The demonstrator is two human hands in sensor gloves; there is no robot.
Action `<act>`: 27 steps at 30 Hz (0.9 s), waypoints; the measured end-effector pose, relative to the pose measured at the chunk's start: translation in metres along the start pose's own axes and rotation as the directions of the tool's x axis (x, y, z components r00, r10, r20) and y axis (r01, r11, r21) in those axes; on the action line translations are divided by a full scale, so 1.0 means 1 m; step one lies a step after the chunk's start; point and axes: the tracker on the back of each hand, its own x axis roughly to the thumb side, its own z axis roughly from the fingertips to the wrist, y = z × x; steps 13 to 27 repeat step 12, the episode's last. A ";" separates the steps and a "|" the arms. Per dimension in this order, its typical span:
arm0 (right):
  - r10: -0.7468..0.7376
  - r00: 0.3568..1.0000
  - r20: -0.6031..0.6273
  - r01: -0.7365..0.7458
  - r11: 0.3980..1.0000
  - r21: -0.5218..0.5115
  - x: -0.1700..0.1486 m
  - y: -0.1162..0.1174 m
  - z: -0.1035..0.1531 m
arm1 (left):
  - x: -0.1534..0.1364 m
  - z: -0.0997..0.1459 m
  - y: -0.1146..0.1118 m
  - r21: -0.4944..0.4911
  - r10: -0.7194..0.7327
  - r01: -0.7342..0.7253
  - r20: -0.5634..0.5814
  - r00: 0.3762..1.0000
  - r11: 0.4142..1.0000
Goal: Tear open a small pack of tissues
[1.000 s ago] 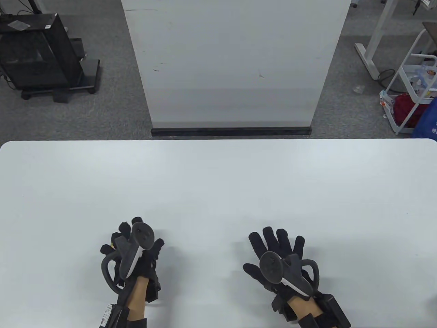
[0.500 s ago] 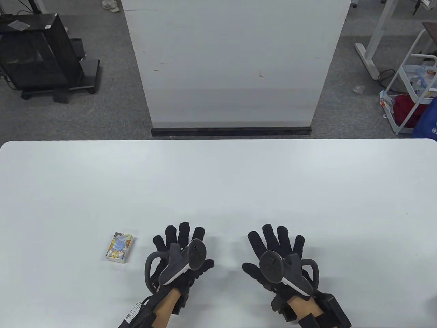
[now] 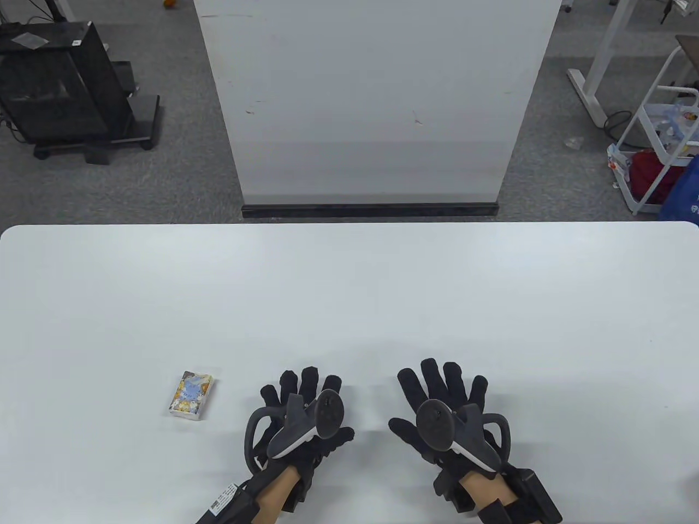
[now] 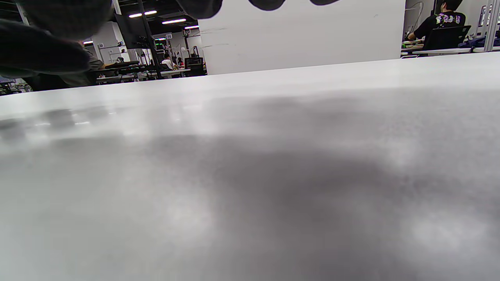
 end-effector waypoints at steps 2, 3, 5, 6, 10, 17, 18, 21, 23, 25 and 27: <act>0.001 1.000 0.001 -0.001 1.000 -0.001 0.000 0.000 0.000 | 0.000 0.000 0.000 -0.002 0.002 -0.002 0.001 1.000 1.000; 0.000 1.000 0.001 0.000 1.000 -0.002 0.000 0.000 0.000 | 0.001 0.000 0.000 -0.006 0.002 -0.002 0.002 1.000 1.000; -0.002 1.000 0.003 0.002 1.000 -0.006 0.001 -0.001 0.001 | 0.001 0.001 0.000 -0.005 0.001 -0.001 0.002 1.000 1.000; -0.002 1.000 0.003 0.002 1.000 -0.007 0.001 -0.001 0.001 | 0.001 0.000 0.000 -0.006 0.001 -0.001 0.002 1.000 1.000; -0.001 1.000 0.004 0.001 1.000 -0.008 0.001 0.000 0.000 | 0.003 0.001 -0.001 0.008 -0.055 0.055 -0.010 0.998 0.998; 0.005 1.000 0.004 -0.005 1.000 -0.006 0.001 0.000 0.000 | 0.004 0.001 -0.002 0.003 -0.049 0.049 -0.003 0.999 0.999; 0.005 1.000 0.004 -0.005 1.000 -0.006 0.001 0.000 0.000 | 0.004 0.001 -0.002 0.003 -0.049 0.049 -0.003 0.999 0.999; 0.005 1.000 0.004 -0.005 1.000 -0.006 0.001 0.000 0.000 | 0.004 0.001 -0.002 0.003 -0.049 0.049 -0.003 0.999 0.999; 0.005 1.000 0.004 -0.005 1.000 -0.006 0.001 0.000 0.000 | 0.004 0.001 -0.002 0.003 -0.049 0.049 -0.003 0.999 0.999; 0.005 1.000 0.004 -0.005 1.000 -0.006 0.001 0.000 0.000 | 0.004 0.001 -0.002 0.003 -0.049 0.049 -0.003 0.999 0.999; 0.005 1.000 0.004 -0.005 1.000 -0.006 0.001 0.000 0.000 | 0.004 0.001 -0.002 0.003 -0.049 0.049 -0.003 0.999 0.999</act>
